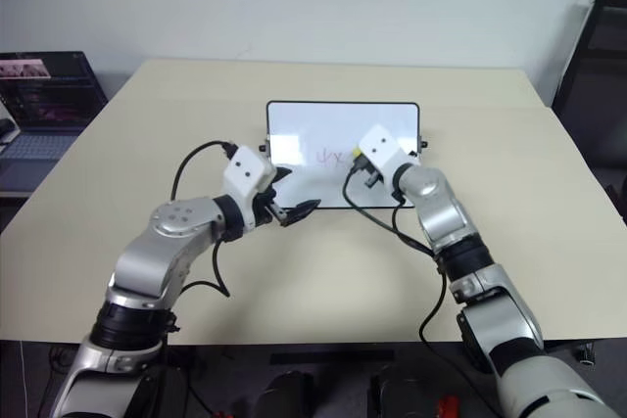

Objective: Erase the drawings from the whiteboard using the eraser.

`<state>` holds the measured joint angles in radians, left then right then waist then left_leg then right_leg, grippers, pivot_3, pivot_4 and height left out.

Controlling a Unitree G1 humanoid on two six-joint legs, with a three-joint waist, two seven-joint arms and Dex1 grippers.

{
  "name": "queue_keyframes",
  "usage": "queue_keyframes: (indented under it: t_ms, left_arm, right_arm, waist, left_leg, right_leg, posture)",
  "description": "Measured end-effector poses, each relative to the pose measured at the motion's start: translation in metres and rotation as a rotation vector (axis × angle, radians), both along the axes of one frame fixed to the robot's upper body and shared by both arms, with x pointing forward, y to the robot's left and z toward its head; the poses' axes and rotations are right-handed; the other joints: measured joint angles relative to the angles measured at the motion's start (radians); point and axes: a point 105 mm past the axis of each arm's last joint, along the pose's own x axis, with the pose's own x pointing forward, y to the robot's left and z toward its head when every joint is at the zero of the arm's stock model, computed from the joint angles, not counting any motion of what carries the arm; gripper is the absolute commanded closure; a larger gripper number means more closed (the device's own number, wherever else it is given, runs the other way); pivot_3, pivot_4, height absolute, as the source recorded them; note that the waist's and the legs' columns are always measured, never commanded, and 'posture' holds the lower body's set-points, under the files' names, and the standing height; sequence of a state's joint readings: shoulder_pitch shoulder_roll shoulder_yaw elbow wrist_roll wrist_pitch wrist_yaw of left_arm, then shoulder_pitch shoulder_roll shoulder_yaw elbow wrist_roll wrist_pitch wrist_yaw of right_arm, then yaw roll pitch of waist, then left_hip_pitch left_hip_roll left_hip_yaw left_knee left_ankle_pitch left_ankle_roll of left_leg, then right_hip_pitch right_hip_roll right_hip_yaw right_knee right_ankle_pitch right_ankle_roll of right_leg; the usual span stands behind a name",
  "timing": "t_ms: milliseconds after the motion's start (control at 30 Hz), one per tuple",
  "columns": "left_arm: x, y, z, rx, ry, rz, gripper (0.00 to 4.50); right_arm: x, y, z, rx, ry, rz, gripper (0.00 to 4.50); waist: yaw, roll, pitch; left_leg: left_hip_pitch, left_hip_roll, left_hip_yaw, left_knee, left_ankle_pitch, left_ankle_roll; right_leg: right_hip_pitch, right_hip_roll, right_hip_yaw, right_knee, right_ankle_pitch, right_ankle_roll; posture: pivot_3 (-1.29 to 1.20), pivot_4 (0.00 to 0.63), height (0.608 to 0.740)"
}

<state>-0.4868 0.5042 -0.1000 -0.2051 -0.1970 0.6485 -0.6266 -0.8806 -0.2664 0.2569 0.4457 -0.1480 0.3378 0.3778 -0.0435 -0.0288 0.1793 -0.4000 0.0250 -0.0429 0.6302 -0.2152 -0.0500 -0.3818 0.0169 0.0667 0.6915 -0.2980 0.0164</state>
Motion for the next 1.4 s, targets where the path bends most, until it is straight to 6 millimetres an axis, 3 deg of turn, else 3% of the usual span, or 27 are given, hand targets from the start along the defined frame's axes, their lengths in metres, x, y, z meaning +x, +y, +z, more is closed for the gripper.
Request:
queue_keyframes:
  t_ms: [200, 433, 567, 767, 933, 1167, 1400]
  left_arm:
    - [0.0, 0.0, -0.001, 0.001, 0.0, -0.001, 0.0]
    - [-0.002, 0.002, -0.006, 0.001, 0.003, -0.001, 0.0]
    - [-0.004, 0.004, -0.012, -0.002, 0.021, 0.009, 0.0]
    - [-0.006, 0.017, -0.021, -0.059, 0.039, 0.073, 0.0]
    - [-0.007, 0.029, -0.026, -0.094, 0.031, 0.129, 0.0]
    - [-0.01, 0.039, -0.027, -0.151, 0.0, 0.164, 0.0]
    - [-0.01, 0.045, -0.025, -0.187, -0.021, 0.183, 0.0]
  right_arm:
    - [0.002, 0.008, 0.004, -0.008, -0.013, 0.021, 3.41]
    - [-0.011, 0.01, -0.014, -0.065, 0.05, 0.093, 3.41]
    - [-0.01, 0.011, -0.013, -0.024, 0.048, 0.079, 3.41]
    - [-0.033, 0.017, 0.002, 0.375, 0.08, 0.144, 3.41]
    - [-0.057, 0.001, -0.007, 0.428, 0.06, 0.164, 3.41]
    - [-0.09, -0.029, 0.001, 0.536, 0.018, 0.152, 3.41]
    - [-0.109, -0.037, -0.016, 0.484, 0.075, 0.166, 3.41]
  waist:
    - [-0.008, 0.0, 0.0]
    - [-0.013, 0.0, 0.0]
    - [-0.013, 0.0, 0.0]
    - [-0.011, 0.0, 0.0]
    - [-0.005, 0.0, 0.0]
    - [0.0, 0.0, 0.0]
    - [-0.001, 0.0, 0.0]
  left_leg:
    - [-0.001, 0.0, 0.0, -0.002, -0.001, 0.0]
    - [0.0, 0.0, -0.001, -0.001, -0.001, 0.0]
    - [0.0, 0.0, -0.001, -0.001, 0.0, 0.0]
    - [-0.006, 0.001, -0.005, -0.002, -0.001, -0.001]
    - [-0.009, 0.0, -0.006, -0.002, -0.001, -0.001]
    - [-0.009, 0.0, -0.007, -0.002, -0.001, -0.001]
    - [-0.009, 0.0, -0.005, -0.001, -0.001, -0.001]
  right_leg:
    - [-0.001, 0.0, 0.002, 0.0, 0.0, -0.001]
    - [-0.001, 0.0, 0.002, 0.0, 0.0, 0.0]
    - [-0.001, 0.0, 0.002, 0.0, 0.0, 0.0]
    - [-0.006, 0.0, 0.002, -0.001, 0.0, -0.001]
    - [-0.007, -0.001, 0.001, -0.005, 0.0, -0.001]
    - [-0.006, -0.001, 0.0, -0.005, 0.0, -0.001]
    - [-0.006, -0.001, 0.0, -0.005, 0.0, 0.0]
  posture:
    - [0.0, 0.15, 0.74]
    - [0.0, 0.15, 0.74]
    - [0.0, 0.15, 0.74]
    - [0.0, 0.15, 0.74]
    - [0.0, 0.15, 0.74]
    - [0.0, 0.15, 0.74]
    - [0.0, 0.15, 0.74]
